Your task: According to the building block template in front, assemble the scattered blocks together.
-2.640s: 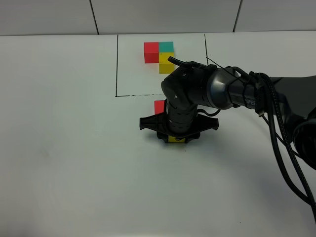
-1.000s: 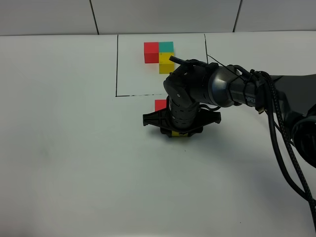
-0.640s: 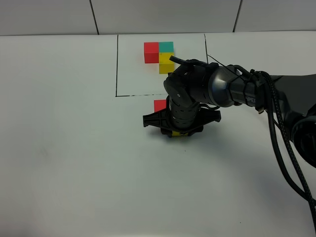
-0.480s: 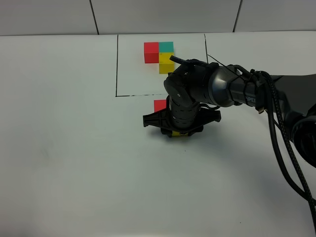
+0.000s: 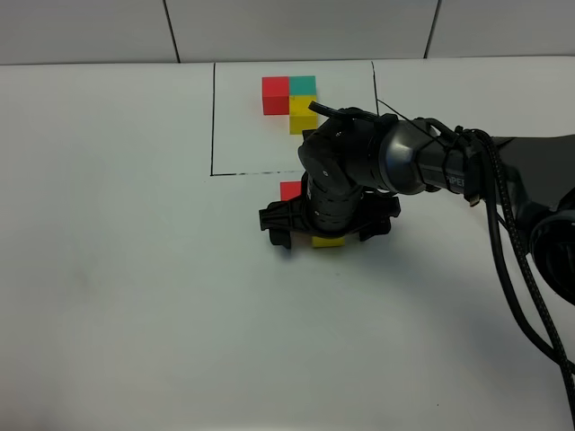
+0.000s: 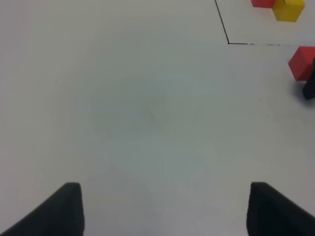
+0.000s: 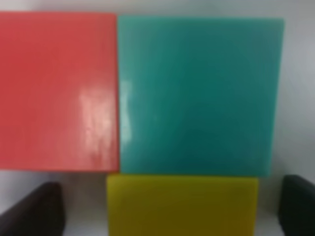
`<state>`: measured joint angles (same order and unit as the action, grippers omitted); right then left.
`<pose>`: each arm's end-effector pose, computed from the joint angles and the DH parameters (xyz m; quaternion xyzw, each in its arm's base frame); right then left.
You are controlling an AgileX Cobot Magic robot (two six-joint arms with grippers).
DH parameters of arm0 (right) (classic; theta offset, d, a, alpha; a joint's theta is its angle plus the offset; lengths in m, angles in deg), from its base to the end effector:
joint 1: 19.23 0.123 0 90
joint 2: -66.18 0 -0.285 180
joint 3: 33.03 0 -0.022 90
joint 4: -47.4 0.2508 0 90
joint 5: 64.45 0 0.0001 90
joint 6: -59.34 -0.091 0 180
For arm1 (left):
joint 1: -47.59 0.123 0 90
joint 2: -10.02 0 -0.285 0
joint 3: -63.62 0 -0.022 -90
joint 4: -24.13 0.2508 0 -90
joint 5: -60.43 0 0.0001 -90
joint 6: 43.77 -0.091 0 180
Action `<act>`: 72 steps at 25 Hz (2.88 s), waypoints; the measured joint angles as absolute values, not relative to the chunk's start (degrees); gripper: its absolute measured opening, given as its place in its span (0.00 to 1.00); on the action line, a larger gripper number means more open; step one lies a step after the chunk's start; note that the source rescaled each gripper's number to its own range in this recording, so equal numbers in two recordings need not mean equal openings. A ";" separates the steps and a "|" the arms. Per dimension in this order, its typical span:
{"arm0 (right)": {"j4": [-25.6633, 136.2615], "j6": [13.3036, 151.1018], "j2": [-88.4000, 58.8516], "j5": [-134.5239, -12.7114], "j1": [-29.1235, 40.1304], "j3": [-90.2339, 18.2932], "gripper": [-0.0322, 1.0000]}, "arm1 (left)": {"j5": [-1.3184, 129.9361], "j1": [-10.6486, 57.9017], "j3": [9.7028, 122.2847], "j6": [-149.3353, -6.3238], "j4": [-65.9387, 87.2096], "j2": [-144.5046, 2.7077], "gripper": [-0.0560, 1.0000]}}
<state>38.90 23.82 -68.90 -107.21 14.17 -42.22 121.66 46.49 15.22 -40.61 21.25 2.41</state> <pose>0.3691 0.2324 0.1064 -0.0308 0.9931 0.0101 0.1127 -0.0061 -0.0039 0.2775 -0.0142 0.8533 -0.0444 0.5193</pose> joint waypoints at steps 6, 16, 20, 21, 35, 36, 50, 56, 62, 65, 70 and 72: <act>39.72 24.51 -67.94 -106.84 14.17 -42.03 1.00 | 121.66 46.49 15.22 -40.61 21.25 2.41 0.57; 42.76 31.86 -58.38 -115.58 15.14 -40.66 1.00 | 121.66 46.49 15.22 -40.61 21.25 2.41 0.57; 42.88 34.65 -53.33 -114.10 14.66 -36.74 0.99 | 121.66 46.49 15.22 -40.66 21.25 2.41 0.57; 42.66 35.39 -51.93 -112.99 13.97 -35.09 0.99 | 121.66 46.49 15.22 -40.71 21.25 2.41 0.57; 41.83 55.28 -30.91 -105.42 -7.90 -14.01 0.99 | 121.66 46.49 15.22 -40.66 21.25 2.41 0.57; 42.07 56.22 -29.38 -104.92 -9.13 -12.76 0.99 | 121.66 46.49 15.22 -40.66 21.25 2.41 0.57; 47.89 59.92 -9.33 -112.25 -13.71 -6.47 0.99 | 121.66 46.49 15.22 -40.66 21.25 2.41 0.57; 52.44 63.47 2.72 -114.00 -13.71 -1.22 0.99 | 121.66 46.49 15.22 -40.66 21.25 2.41 0.57; 52.58 63.32 18.16 -115.40 -13.71 7.53 0.98 | 121.66 46.49 15.22 -40.66 21.25 2.41 0.57; 52.08 62.60 27.02 -118.10 -13.71 10.05 0.97 | 121.66 46.49 15.22 -40.66 21.25 2.41 0.57; 52.00 60.61 38.34 -121.97 -13.71 12.42 0.98 | 121.66 46.49 15.22 -40.66 21.25 2.41 0.57; 52.00 60.14 42.81 -122.17 -13.71 13.94 0.98 | 121.66 46.49 15.22 -40.66 21.25 2.41 0.57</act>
